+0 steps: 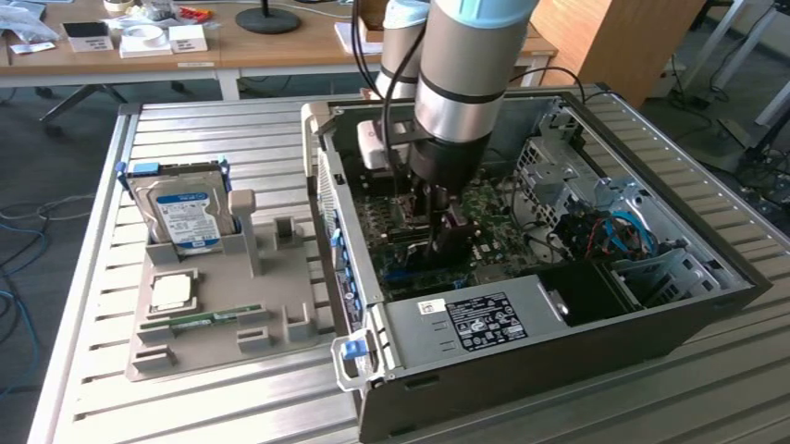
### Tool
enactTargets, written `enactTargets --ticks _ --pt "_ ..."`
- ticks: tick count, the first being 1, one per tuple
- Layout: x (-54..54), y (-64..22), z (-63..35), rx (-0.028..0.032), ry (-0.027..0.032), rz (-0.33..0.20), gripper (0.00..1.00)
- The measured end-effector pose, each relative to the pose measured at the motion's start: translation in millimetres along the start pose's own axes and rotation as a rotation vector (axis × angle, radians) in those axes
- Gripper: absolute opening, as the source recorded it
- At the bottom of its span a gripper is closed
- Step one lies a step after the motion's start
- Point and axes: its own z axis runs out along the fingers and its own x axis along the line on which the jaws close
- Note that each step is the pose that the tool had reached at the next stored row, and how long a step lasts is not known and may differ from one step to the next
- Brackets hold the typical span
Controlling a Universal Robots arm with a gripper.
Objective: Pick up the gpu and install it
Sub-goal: 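Insert the gpu into the slot, then press down on the gpu until it lock into place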
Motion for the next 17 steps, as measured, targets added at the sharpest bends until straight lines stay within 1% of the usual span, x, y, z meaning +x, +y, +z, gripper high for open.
enactTargets --ticks 9,17 --pt "-1.0 -0.5 -14.3 -0.0003 -0.0002 -0.005 0.69" --pt "-1.0 -0.6 -14.9 -0.0003 -0.0002 -0.005 0.69"
